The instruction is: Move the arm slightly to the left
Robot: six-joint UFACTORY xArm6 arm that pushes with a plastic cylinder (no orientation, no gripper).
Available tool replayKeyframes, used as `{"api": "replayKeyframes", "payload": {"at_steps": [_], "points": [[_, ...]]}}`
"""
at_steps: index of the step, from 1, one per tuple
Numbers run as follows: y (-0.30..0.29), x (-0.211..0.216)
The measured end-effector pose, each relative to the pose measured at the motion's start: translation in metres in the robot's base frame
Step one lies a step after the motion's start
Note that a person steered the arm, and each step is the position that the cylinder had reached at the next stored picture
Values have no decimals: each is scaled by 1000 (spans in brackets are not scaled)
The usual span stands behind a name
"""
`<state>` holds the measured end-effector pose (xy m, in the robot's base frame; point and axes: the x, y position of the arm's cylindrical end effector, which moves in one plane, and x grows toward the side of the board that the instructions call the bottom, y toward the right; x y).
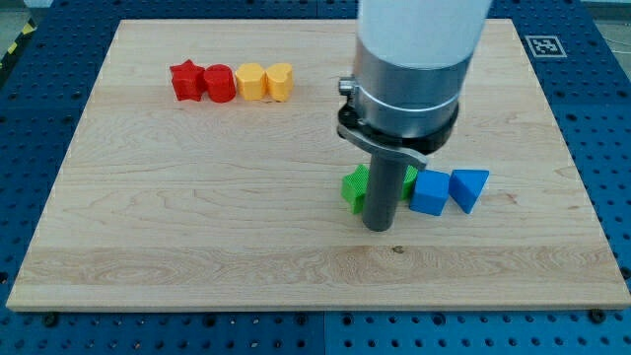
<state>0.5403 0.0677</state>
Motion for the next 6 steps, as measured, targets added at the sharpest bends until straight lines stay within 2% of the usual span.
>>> {"api": "replayKeyframes", "payload": {"at_steps": [4, 6], "points": [[164, 0], [183, 3]]}}
